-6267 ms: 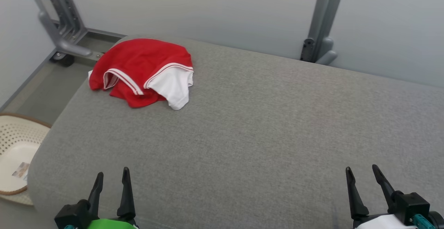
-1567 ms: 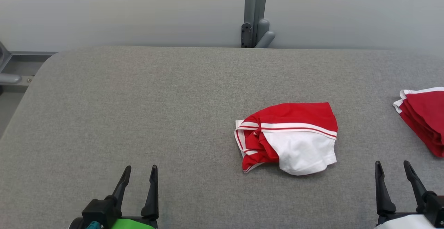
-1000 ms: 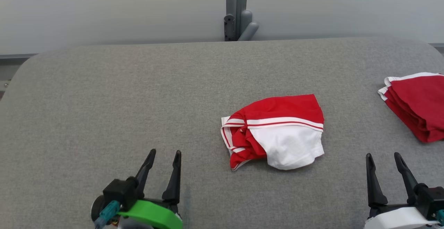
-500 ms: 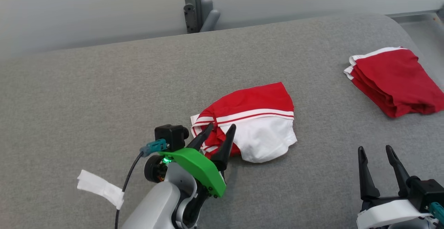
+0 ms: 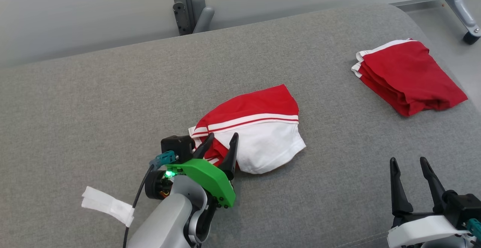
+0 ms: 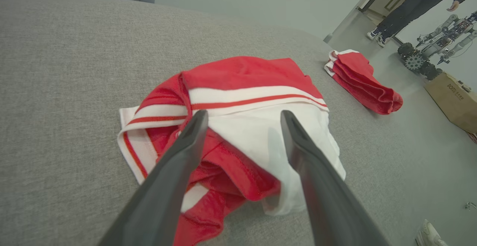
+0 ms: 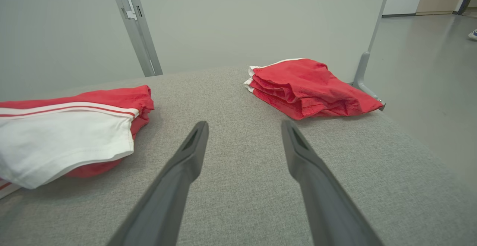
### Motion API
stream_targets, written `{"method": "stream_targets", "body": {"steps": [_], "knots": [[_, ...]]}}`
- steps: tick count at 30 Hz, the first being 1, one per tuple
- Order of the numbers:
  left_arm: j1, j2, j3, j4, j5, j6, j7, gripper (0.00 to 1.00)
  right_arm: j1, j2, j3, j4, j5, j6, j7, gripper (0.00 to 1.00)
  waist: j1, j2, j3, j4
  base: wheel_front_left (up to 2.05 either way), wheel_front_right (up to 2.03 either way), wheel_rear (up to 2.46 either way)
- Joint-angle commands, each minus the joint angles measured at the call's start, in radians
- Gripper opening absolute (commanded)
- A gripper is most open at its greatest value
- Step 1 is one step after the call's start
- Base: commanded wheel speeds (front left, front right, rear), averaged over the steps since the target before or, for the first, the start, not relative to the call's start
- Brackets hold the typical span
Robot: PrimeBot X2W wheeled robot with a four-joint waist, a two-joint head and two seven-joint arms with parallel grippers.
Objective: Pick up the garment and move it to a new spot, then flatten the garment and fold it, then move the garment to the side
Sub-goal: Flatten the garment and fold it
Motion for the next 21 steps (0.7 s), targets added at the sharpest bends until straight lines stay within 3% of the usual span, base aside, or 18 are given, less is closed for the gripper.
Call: {"method": "stream_targets", "body": {"steps": [1, 9, 15, 16, 18, 21], "knots": [[-0.019, 0.01, 0.006, 0.001, 0.007, 0.009, -0.01, 1.0, 0.006, 0.0, -0.003, 0.003, 0.008, -0.001, -0.003, 1.0, 0.0, 0.0, 0.001, 0.003, 0.0, 0.0, 0.0], [-0.02, 0.013, 0.001, 0.003, 0.005, 0.025, -0.005, 1.0, -0.007, 0.001, -0.007, 0.005, 0.009, -0.001, -0.003, 1.0, 0.0, 0.0, 0.007, 0.023, 0.0, 0.0, 0.0], [-0.033, 0.008, -0.017, 0.019, -0.012, 0.004, 0.005, 1.0, -0.02, 0.002, 0.0, 0.008, 0.01, -0.001, -0.003, 1.0, 0.0, 0.0, 0.015, 0.025, 0.0, 0.0, 0.0], [-0.037, 0.008, -0.019, 0.022, -0.013, 0.004, 0.002, 0.87, -0.021, 0.002, 0.003, 0.009, 0.011, -0.001, -0.003, 1.0, 0.0, 0.0, 0.016, 0.024, 0.0, 0.0, 0.0], [-0.045, 0.007, -0.023, 0.025, -0.015, 0.002, 0.001, 0.5, -0.022, 0.002, 0.005, 0.011, 0.011, -0.001, -0.003, 1.0, 0.0, 0.0, 0.019, 0.021, 0.0, 0.0, 0.0], [-0.05, 0.006, -0.028, 0.034, -0.019, -0.002, 0.004, 0.13, -0.021, 0.002, 0.004, 0.014, 0.012, -0.001, -0.003, 1.0, 0.0, 0.0, 0.021, 0.016, 0.0, 0.0, 0.0]]}}
